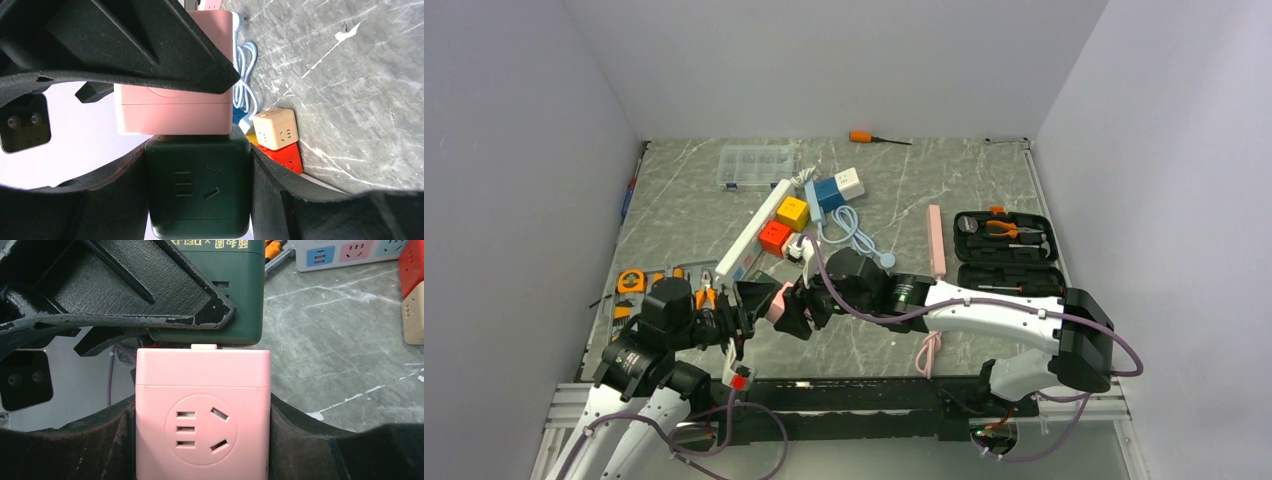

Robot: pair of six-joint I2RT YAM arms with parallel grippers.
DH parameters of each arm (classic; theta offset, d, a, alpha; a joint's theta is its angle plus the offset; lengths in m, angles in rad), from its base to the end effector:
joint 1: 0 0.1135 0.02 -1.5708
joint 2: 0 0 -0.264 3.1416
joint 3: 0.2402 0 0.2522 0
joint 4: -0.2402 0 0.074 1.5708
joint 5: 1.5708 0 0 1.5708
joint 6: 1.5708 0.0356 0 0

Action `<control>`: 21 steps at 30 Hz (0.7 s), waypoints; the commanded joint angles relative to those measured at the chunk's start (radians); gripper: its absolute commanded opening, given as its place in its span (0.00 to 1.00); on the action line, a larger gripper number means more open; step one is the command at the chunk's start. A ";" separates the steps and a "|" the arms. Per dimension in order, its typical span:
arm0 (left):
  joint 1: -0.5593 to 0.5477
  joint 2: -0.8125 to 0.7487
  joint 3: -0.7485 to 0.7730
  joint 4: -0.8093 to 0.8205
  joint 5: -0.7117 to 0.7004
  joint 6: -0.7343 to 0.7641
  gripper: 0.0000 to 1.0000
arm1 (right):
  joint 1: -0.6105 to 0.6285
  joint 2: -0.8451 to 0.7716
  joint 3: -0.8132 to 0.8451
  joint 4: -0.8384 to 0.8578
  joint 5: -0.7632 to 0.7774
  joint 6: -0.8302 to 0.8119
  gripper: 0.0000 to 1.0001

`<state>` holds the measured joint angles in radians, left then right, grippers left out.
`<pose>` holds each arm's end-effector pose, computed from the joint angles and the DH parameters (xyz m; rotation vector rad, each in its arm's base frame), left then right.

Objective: Pull the plug off the socket
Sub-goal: Remove the plug from the socket, then place the socket at the center of the board.

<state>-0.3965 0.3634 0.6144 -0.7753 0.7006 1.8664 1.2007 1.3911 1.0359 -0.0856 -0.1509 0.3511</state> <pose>0.0679 -0.0533 0.2756 1.9176 0.4522 0.2232 0.1115 0.3022 0.2977 -1.0008 1.9573 1.0934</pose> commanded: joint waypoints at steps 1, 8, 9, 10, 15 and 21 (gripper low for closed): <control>0.047 -0.022 -0.035 0.016 -0.359 0.033 0.00 | 0.010 -0.117 -0.048 -0.239 -0.108 0.018 0.00; 0.047 -0.036 -0.062 0.057 -0.391 0.030 0.00 | 0.011 -0.145 -0.082 -0.271 -0.124 0.024 0.00; 0.048 -0.034 -0.063 0.060 -0.396 0.025 0.00 | 0.010 -0.152 -0.088 -0.273 -0.121 0.027 0.00; 0.047 -0.032 -0.064 0.063 -0.400 0.021 0.00 | 0.010 -0.158 -0.094 -0.275 -0.117 0.029 0.00; 0.047 -0.029 -0.069 0.068 -0.400 0.016 0.00 | 0.010 -0.200 -0.118 -0.291 -0.068 0.037 0.00; 0.047 -0.001 -0.047 0.061 -0.369 -0.101 0.00 | -0.065 -0.249 -0.129 -0.359 0.080 0.072 0.00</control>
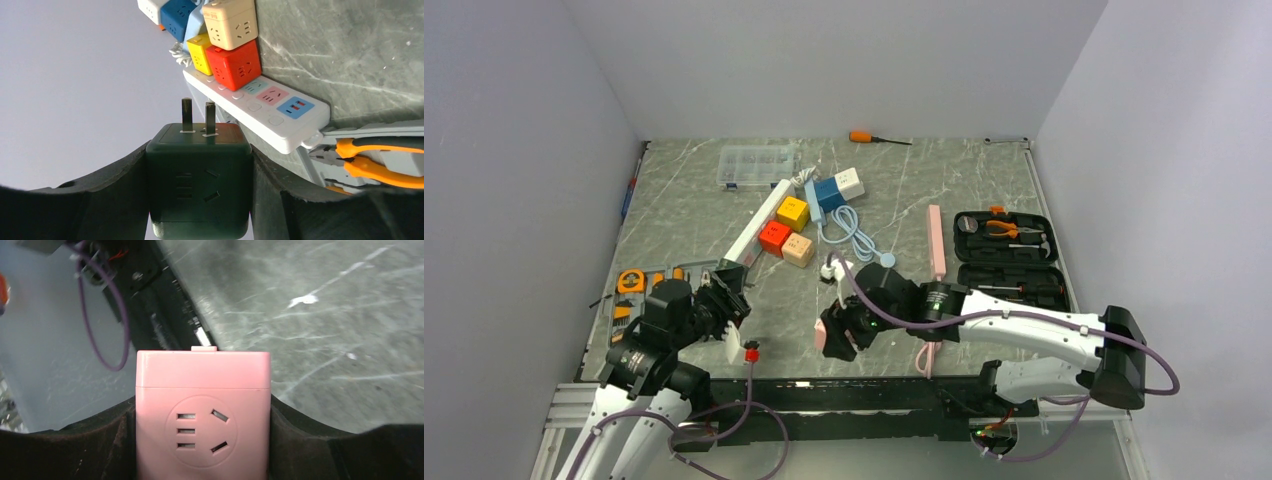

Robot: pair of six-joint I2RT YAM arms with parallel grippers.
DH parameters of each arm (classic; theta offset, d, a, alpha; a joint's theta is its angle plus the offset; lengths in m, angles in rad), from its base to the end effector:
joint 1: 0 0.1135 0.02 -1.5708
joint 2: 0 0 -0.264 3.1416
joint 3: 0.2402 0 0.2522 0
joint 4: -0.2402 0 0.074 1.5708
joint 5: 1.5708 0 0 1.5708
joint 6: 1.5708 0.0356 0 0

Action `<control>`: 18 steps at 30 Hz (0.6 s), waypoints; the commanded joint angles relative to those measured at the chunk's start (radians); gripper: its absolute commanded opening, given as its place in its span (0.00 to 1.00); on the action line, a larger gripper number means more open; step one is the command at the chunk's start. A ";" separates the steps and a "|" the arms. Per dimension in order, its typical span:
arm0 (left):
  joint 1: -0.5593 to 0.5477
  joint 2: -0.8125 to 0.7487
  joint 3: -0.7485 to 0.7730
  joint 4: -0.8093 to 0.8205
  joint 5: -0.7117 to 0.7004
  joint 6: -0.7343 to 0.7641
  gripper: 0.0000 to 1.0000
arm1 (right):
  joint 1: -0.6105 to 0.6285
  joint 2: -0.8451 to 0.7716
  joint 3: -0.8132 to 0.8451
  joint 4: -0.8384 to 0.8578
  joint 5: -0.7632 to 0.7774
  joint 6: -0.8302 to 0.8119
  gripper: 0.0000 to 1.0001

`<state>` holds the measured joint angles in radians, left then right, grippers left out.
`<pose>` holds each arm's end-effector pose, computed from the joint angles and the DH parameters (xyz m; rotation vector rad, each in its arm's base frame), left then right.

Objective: Pull the plug off the socket
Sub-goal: Place the socket at the center of the board.

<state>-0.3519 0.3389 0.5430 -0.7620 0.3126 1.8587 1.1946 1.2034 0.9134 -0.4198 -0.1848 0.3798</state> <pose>0.0809 -0.0414 0.2526 1.9990 0.7945 0.5669 0.0893 0.2440 0.2763 -1.0814 2.2392 0.9707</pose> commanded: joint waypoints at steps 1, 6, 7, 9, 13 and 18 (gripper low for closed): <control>0.002 0.039 0.033 0.033 0.019 -0.118 0.00 | -0.090 -0.072 -0.014 -0.031 0.129 0.056 0.00; -0.001 0.129 0.085 -0.019 0.020 -0.216 0.00 | -0.228 -0.124 -0.063 -0.097 0.303 0.142 0.00; -0.003 0.151 0.102 -0.040 0.028 -0.231 0.00 | -0.252 -0.129 -0.075 -0.110 0.336 0.162 0.00; -0.013 0.190 0.130 -0.068 0.035 -0.260 0.00 | -0.292 -0.131 -0.095 -0.132 0.387 0.197 0.00; -0.047 0.248 0.149 -0.069 0.029 -0.301 0.00 | -0.349 -0.102 -0.138 -0.112 0.407 0.235 0.00; -0.096 0.268 0.134 -0.038 0.022 -0.314 0.00 | -0.382 -0.030 -0.141 -0.089 0.447 0.248 0.00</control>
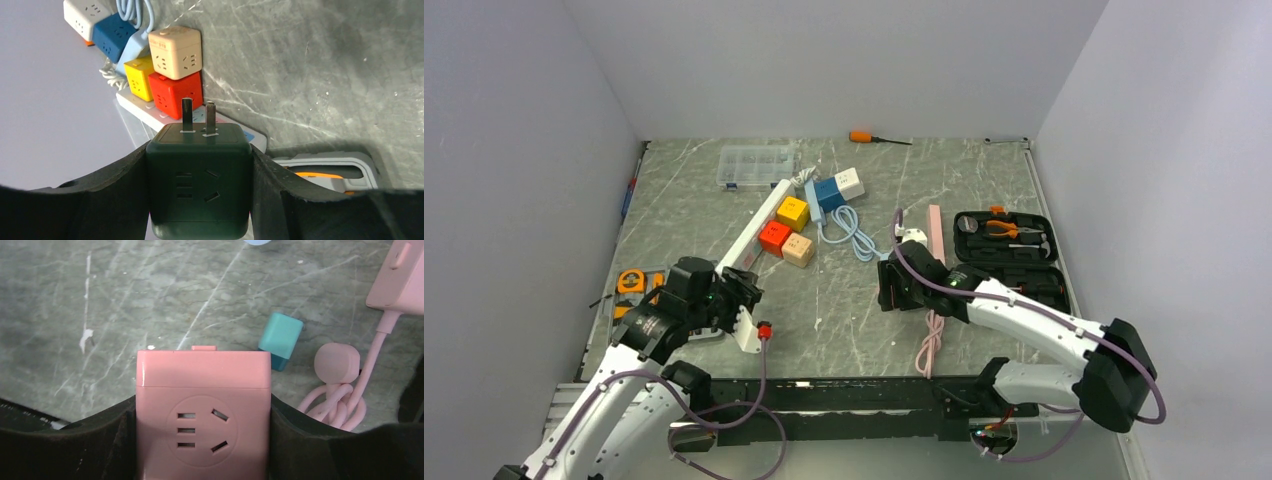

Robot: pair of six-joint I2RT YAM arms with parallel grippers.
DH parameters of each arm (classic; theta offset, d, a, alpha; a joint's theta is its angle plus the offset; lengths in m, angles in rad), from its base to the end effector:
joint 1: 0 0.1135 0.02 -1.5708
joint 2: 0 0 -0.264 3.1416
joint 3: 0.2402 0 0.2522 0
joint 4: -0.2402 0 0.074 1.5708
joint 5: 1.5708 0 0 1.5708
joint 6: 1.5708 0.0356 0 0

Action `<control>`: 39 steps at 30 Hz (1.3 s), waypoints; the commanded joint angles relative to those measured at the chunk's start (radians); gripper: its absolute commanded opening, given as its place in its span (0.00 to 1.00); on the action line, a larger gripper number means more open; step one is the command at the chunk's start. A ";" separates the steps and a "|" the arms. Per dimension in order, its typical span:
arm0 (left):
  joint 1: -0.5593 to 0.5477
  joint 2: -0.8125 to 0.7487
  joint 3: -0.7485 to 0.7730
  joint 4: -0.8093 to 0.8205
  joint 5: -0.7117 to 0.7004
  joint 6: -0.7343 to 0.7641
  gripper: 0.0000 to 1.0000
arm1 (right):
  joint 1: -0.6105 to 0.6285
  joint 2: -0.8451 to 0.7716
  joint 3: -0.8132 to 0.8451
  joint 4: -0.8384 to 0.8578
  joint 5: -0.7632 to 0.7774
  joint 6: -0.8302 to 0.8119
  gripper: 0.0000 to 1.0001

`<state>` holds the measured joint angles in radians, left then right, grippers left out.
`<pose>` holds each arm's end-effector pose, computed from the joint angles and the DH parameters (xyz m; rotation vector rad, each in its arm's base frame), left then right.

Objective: Pull the plug off the socket
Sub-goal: Place the socket at the center of the board.

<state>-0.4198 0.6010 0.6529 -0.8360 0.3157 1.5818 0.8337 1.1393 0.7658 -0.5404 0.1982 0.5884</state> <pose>0.1052 -0.0591 0.2593 2.0286 1.1189 0.2189 0.1571 0.1627 0.2335 -0.2213 2.4865 0.3669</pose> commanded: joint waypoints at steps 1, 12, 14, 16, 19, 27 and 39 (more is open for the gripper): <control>-0.037 0.006 0.020 0.041 0.023 -0.038 0.00 | -0.029 0.047 0.008 0.047 0.061 0.036 0.00; -0.233 0.041 -0.035 0.123 0.060 -0.134 0.00 | -0.182 0.232 0.097 0.121 0.141 0.045 0.00; -0.281 0.070 -0.046 0.166 0.062 -0.163 0.00 | -0.210 0.274 0.101 0.143 0.132 0.044 0.00; -0.329 0.109 -0.047 0.222 0.071 -0.195 0.00 | -0.221 0.330 0.107 0.161 0.135 0.046 0.00; -0.379 0.189 -0.036 0.299 0.079 -0.232 0.00 | -0.224 0.383 0.100 0.178 0.133 0.054 0.00; -0.504 0.348 -0.020 0.508 0.075 -0.348 0.00 | -0.225 0.410 0.024 0.209 0.126 0.113 0.00; -0.639 0.440 -0.059 0.669 0.040 -0.455 0.00 | -0.225 0.353 -0.048 0.216 0.137 0.146 0.29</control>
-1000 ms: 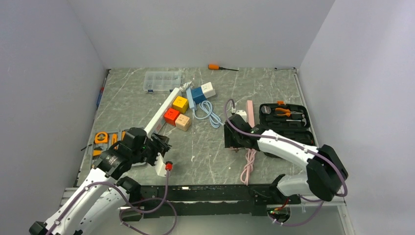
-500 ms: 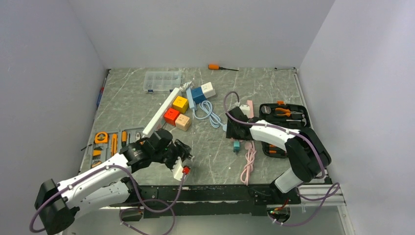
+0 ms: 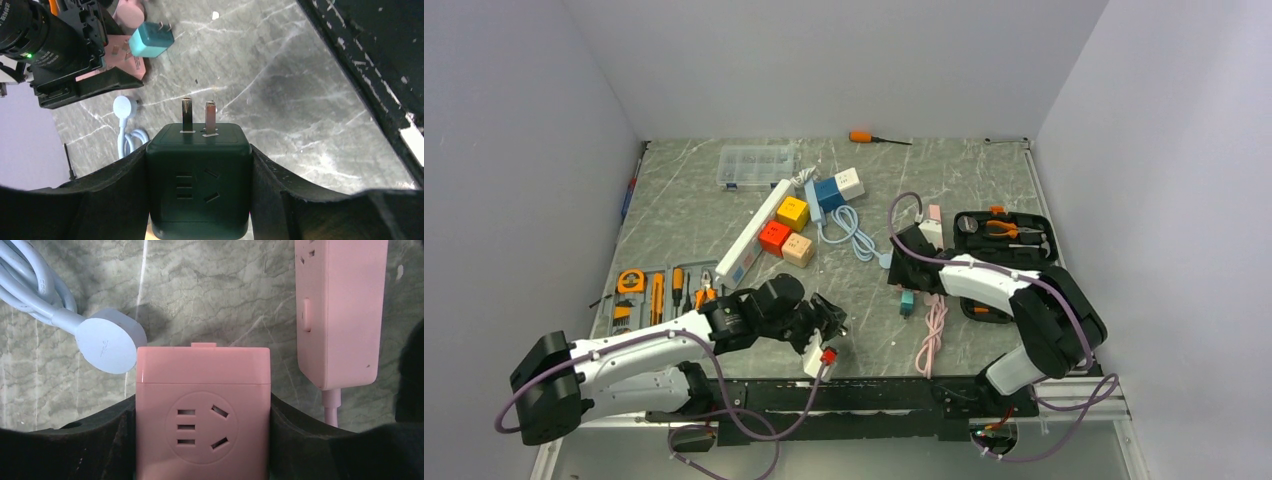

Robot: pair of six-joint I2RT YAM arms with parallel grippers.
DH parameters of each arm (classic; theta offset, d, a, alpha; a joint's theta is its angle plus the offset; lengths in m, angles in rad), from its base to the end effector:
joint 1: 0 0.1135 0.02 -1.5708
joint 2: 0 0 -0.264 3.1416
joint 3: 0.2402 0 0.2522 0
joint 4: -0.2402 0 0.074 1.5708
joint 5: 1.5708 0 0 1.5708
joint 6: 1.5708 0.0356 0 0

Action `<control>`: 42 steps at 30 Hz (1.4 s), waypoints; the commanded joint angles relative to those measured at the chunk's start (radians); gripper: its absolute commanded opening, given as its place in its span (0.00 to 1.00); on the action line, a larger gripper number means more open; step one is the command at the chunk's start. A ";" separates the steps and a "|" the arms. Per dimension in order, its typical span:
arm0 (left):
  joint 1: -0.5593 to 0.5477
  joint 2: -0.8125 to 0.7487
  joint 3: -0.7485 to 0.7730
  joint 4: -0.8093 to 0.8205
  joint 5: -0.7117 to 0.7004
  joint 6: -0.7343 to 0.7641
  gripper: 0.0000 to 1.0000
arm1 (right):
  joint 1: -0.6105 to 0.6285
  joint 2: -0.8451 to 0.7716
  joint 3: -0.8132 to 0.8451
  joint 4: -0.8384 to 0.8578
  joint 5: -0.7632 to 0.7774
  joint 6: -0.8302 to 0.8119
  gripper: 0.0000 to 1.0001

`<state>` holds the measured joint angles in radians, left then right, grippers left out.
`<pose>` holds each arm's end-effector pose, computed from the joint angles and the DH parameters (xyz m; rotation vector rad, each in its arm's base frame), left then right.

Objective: Pull the plug off the socket
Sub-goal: Place the socket at the center of the board, then place the socket at the corner of the board.

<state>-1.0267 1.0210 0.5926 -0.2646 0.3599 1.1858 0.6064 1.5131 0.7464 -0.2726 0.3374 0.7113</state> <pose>0.0992 -0.1882 0.2228 2.0720 0.8260 -0.3201 0.2346 0.1484 0.1576 0.2488 2.5104 0.0805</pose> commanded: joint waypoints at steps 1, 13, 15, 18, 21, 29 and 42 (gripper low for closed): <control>-0.040 0.027 0.004 0.099 -0.011 -0.064 0.00 | 0.002 -0.032 -0.022 -0.057 -0.001 0.019 0.36; -0.095 0.061 0.027 0.115 -0.061 -0.096 0.00 | 0.002 -0.167 0.100 -0.128 0.007 -0.042 0.68; -0.102 0.064 0.033 0.104 -0.063 -0.104 0.00 | 0.002 -0.166 0.116 -0.132 0.022 -0.055 0.69; -0.107 0.062 0.041 0.092 -0.080 -0.102 0.00 | 0.003 -0.142 0.118 -0.126 0.029 -0.061 0.68; -0.107 0.060 0.051 0.077 -0.093 -0.106 0.00 | 0.003 -0.117 0.096 -0.112 0.030 -0.054 0.66; -0.108 0.049 0.045 0.082 -0.106 -0.128 0.00 | 0.036 -0.158 0.159 -0.137 0.140 -0.069 0.58; -0.107 0.214 0.164 0.037 -0.104 -0.282 0.00 | 0.050 0.008 0.129 0.052 0.025 -0.073 0.24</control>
<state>-1.1275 1.1538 0.6357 -0.2161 0.2386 0.9874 0.6544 1.4944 0.9024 -0.2691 0.3820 0.6235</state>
